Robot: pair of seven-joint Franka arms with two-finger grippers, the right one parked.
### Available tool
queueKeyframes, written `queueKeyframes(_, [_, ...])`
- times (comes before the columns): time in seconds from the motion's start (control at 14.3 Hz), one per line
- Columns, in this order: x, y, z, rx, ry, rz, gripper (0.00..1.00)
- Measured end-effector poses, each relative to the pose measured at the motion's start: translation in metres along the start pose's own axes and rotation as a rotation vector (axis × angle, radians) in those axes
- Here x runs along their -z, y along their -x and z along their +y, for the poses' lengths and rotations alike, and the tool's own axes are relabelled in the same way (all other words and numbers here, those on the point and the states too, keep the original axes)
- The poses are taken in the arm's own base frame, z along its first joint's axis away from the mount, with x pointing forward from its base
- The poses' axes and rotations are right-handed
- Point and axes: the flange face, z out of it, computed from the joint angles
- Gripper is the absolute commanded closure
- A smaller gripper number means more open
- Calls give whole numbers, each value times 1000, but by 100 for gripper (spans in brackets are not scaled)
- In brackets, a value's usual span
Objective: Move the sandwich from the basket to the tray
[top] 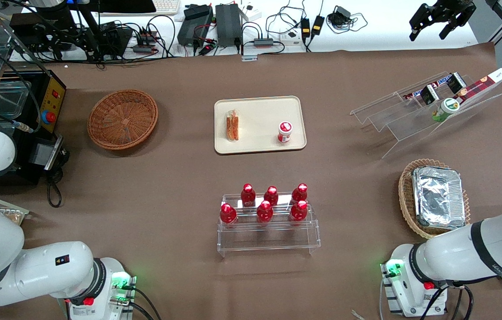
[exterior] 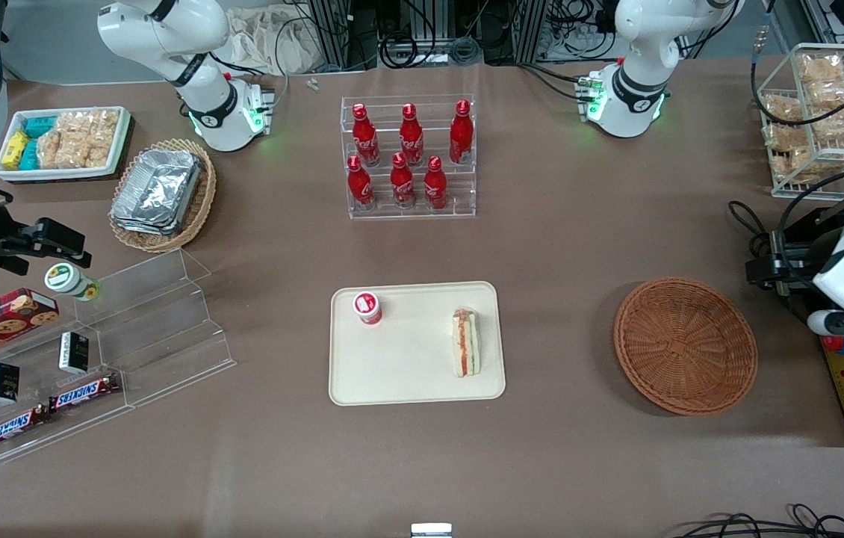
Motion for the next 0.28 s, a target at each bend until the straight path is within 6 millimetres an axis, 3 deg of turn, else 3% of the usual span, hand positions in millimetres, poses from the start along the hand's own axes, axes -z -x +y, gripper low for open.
queueKeyframes(0.28, [-3,-1,-2,27,35,-4,0])
